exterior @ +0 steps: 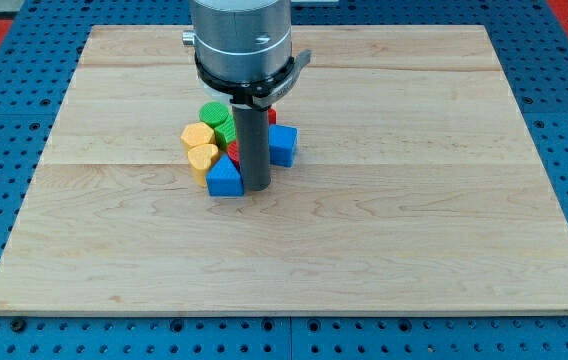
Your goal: Separate the green circle from green star
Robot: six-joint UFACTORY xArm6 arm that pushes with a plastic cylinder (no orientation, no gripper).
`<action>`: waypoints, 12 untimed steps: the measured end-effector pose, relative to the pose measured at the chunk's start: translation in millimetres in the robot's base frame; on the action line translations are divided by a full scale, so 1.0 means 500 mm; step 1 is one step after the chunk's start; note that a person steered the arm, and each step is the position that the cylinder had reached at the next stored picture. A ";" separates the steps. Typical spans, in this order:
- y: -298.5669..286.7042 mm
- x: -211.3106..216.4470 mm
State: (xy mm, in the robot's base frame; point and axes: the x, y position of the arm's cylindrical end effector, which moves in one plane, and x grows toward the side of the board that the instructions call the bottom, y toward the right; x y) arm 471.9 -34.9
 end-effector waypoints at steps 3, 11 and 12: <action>0.003 0.019; -0.113 -0.259; -0.132 -0.300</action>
State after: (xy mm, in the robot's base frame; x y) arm 321.7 -101.2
